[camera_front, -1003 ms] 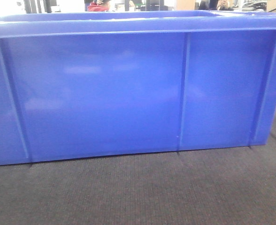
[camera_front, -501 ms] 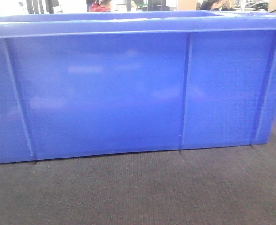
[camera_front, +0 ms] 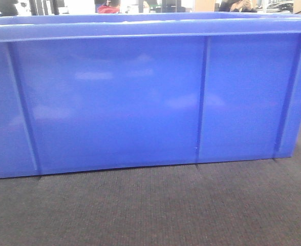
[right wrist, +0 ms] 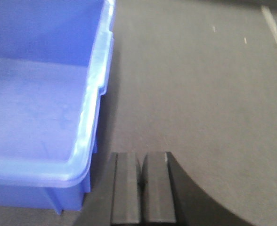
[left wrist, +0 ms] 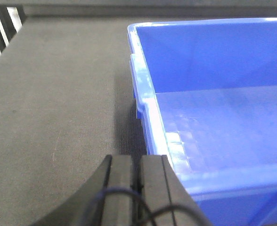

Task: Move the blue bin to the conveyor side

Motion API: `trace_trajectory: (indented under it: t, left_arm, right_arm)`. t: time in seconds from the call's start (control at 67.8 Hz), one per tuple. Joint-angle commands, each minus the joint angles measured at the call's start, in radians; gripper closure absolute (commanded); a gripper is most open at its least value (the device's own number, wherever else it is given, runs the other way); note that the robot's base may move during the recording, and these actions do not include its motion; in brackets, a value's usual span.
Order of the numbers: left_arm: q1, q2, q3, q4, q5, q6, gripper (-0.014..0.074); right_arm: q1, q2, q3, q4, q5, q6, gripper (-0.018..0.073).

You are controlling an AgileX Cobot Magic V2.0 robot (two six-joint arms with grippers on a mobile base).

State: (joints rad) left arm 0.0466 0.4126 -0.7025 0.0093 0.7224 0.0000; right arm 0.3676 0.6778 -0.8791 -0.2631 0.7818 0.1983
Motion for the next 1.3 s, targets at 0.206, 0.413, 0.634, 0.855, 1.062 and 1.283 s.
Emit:
trace_trajectory:
  t: [0.206,0.413,0.634,0.855,1.062,1.283]
  left_arm:
    - [-0.002,-0.322,0.155,-0.001,-0.066,0.0,0.0583]
    - [-0.002,-0.413,0.183,-0.001,-0.064,0.0,0.0583]
    - [-0.002,-0.413,0.183,-0.001,-0.064,0.0,0.0583]
    - [-0.002,-0.413,0.183,-0.001,-0.064,0.0,0.0583]
    - [-0.002,-0.413,0.183,-0.001,-0.064,0.0,0.0583]
    - [-0.002,-0.413,0.183,-0.001,-0.064,0.0,0.0583]
  right_arm:
    - [-0.001,-0.397,0.325,-0.018,-0.24,-0.005,0.0649]
    - [-0.001,-0.575,0.46,-0.018,-0.266,0.067,0.0649]
    - [-0.001,-0.596,0.482,-0.018,-0.268,0.065,0.0649]
    - [-0.001,-0.596,0.482,-0.018,-0.274,0.065,0.0649]
    - [-0.001,-0.596,0.482,-0.018,-0.274,0.065,0.0649]
    - [-0.001,-0.596,0.482,-0.018,-0.274,0.065,0.0649]
